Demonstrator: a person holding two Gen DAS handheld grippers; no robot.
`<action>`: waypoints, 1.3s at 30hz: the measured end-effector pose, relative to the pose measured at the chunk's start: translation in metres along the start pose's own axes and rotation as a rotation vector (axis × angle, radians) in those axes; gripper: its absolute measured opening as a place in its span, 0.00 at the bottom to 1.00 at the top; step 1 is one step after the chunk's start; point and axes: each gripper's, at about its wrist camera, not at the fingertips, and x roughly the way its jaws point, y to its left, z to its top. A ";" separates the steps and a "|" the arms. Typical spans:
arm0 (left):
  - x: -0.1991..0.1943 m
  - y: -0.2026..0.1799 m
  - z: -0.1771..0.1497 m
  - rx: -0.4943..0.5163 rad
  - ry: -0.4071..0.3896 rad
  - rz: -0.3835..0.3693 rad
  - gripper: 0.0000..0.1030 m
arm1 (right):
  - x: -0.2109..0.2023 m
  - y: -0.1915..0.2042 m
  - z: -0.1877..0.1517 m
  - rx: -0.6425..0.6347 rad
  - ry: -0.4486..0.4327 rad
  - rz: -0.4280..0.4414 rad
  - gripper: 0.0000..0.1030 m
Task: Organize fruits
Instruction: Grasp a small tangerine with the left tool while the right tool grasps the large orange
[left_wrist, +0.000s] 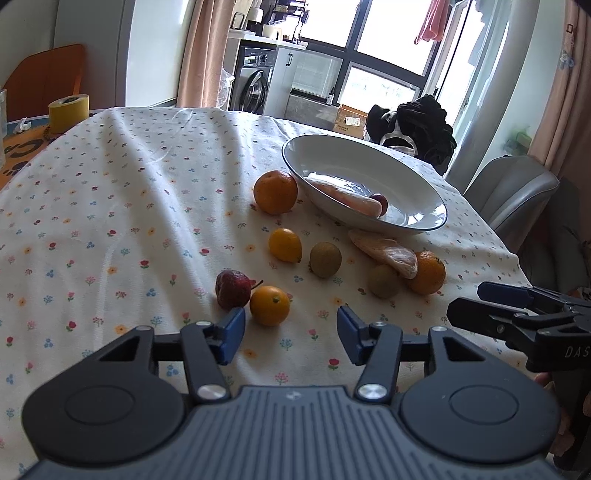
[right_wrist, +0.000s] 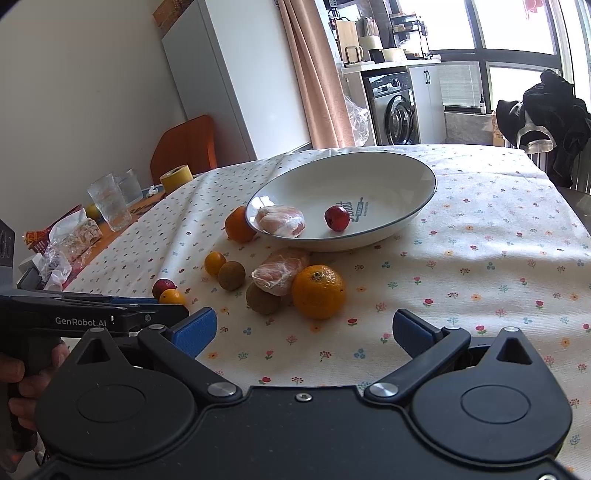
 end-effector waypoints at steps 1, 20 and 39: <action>0.001 0.000 0.000 -0.001 0.001 0.004 0.52 | 0.001 -0.001 0.001 0.000 -0.002 0.001 0.98; -0.004 0.007 0.006 -0.032 -0.023 0.033 0.22 | 0.024 -0.008 0.011 -0.004 0.025 0.014 0.64; -0.018 0.000 0.007 -0.025 -0.052 0.003 0.21 | 0.011 -0.004 0.012 -0.017 0.016 0.021 0.33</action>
